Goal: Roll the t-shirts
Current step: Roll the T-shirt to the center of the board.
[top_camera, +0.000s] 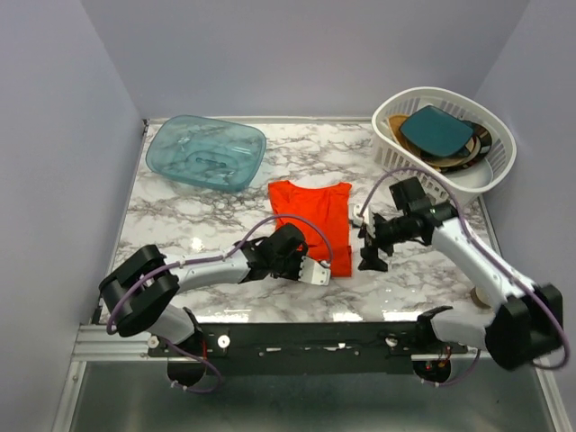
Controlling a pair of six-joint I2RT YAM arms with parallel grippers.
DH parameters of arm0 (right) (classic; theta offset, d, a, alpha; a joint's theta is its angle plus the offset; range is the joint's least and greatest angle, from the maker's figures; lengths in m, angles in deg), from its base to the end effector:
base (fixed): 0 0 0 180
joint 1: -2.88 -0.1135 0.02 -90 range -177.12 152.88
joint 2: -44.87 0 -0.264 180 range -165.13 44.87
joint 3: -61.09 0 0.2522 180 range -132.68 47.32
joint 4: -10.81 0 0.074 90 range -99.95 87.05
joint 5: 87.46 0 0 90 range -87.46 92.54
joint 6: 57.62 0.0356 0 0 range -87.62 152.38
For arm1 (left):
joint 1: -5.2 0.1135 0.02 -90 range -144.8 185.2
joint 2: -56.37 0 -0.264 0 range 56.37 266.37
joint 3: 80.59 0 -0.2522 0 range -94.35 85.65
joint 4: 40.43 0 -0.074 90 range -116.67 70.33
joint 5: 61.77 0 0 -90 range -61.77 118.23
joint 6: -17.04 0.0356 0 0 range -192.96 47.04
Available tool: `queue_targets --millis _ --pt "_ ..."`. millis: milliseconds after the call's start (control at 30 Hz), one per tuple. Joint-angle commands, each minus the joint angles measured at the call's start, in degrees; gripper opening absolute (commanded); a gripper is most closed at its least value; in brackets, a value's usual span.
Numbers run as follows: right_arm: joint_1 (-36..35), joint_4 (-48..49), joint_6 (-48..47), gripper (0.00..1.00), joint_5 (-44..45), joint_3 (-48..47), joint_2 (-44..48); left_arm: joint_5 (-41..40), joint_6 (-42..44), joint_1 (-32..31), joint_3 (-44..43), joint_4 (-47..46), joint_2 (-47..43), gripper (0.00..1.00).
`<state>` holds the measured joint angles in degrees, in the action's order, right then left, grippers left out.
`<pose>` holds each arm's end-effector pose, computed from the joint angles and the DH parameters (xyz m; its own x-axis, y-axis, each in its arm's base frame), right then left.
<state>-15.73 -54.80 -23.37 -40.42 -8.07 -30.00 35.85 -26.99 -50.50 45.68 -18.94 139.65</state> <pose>0.2141 0.0977 0.2485 -0.1412 -0.6859 -0.7139 -0.9900 0.1012 0.0986 0.1523 -0.2317 0.1663 0.3179 0.7985 -0.5112 0.9168 -0.1215 0.3804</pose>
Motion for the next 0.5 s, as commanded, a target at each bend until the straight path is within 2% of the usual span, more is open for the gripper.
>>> queue_targets --millis 0,67,133,300,467 --pt "-9.58 31.44 3.54 1.00 15.06 22.32 21.23 14.87 -1.41 1.47 -4.06 10.02 -0.41 0.00" --pt "-15.99 38.56 3.63 1.00 18.51 29.68 25.89 18.46 -1.68 2.35 -5.73 11.34 0.38 0.00" --pt "-20.30 42.26 4.32 0.99 22.65 32.27 28.55 20.67 -2.81 3.84 -6.61 12.48 0.82 0.00" --pt "-22.69 42.36 4.86 1.00 21.25 32.98 26.54 26.21 -5.72 6.22 -9.86 15.38 2.76 0.00" --pt "-24.98 44.65 5.12 1.00 22.83 32.63 21.27 27.89 -7.03 7.36 -11.27 15.65 3.28 0.00"
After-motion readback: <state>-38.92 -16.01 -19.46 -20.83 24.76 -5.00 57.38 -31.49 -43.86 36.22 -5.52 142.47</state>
